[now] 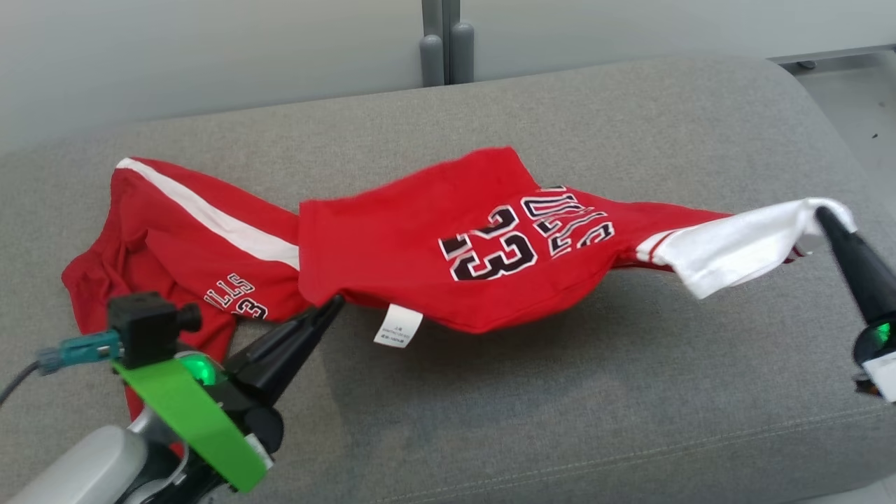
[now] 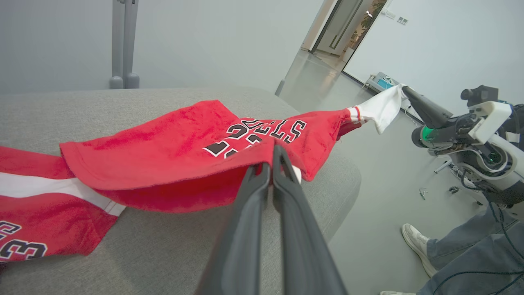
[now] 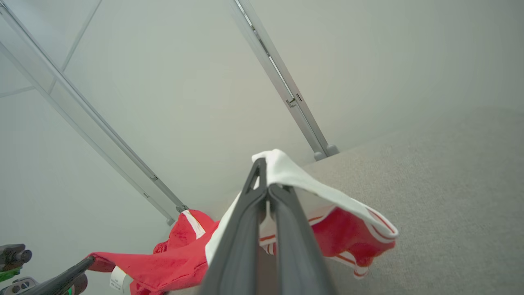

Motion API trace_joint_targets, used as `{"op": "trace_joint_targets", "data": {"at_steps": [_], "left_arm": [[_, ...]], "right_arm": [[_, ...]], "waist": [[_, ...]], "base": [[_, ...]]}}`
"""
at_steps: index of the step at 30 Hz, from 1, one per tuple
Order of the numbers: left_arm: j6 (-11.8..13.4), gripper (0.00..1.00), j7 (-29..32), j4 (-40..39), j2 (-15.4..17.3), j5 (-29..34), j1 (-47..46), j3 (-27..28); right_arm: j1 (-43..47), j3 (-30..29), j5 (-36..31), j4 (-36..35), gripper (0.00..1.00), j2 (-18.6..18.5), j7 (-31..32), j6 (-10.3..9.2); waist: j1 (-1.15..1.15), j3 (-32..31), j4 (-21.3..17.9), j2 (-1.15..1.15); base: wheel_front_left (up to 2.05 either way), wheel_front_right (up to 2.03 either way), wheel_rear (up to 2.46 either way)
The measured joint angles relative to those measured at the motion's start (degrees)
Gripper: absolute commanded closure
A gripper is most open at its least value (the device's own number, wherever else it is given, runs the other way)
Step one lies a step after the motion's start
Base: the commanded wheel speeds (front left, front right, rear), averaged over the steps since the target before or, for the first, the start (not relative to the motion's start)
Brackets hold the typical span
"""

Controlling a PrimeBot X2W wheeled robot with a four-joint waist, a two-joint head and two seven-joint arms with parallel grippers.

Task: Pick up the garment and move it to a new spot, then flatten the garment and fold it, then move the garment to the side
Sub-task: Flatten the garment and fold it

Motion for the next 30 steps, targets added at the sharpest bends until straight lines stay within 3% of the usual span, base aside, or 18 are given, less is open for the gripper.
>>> {"op": "trace_joint_targets", "data": {"at_steps": [6,12,18,22,26,30], "left_arm": [[0.01,1.0,-1.68,-14.36,9.4,0.16,2.19,6.83],[2.78,1.0,0.03,-25.14,14.52,-2.55,2.2,11.11],[5.84,1.0,3.68,-28.22,16.59,-8.03,2.4,12.72],[6.14,1.0,8.96,-26.2,16.27,-14.69,-0.02,11.47],[7.79,1.0,16.36,-18.44,13.69,-19.26,-7.12,8.31],[11.03,1.0,20.0,-9.38,8.82,-19.22,-19.34,8.45]], "right_arm": [[3.53,-14.22,6.65,-18.09,1.0,-6.34,-3.96,0.01],[8.08,-24.23,11.83,-21.9,1.0,-8.61,-2.46,-0.29],[9.95,-24.62,18.16,-20.67,1.0,-8.21,0.88,-1.34],[5.1,-20.63,21.36,-18.13,1.0,-7.3,2.82,-3.76],[-6.48,-11.15,26.95,-15.45,1.0,-4.91,6.32,-8.33],[-23.49,-5.8,28.48,-9.73,1.0,0.49,6.56,-18.14]], "waist": [[0.0,-2.59,-1.3,0.0],[0.0,-1.61,-2.35,0.0],[0.0,1.76,-2.61,0.0],[0.0,4.58,-2.43,0.0],[0.0,7.58,-1.74,0.0],[0.0,10.58,-0.65,0.0]], "base": [[0.0,0.0,0.0],[0.0,0.0,0.0],[0.0,0.0,0.0],[0.0,0.0,0.0],[0.0,0.0,0.0],[0.0,0.0,0.0]]}}
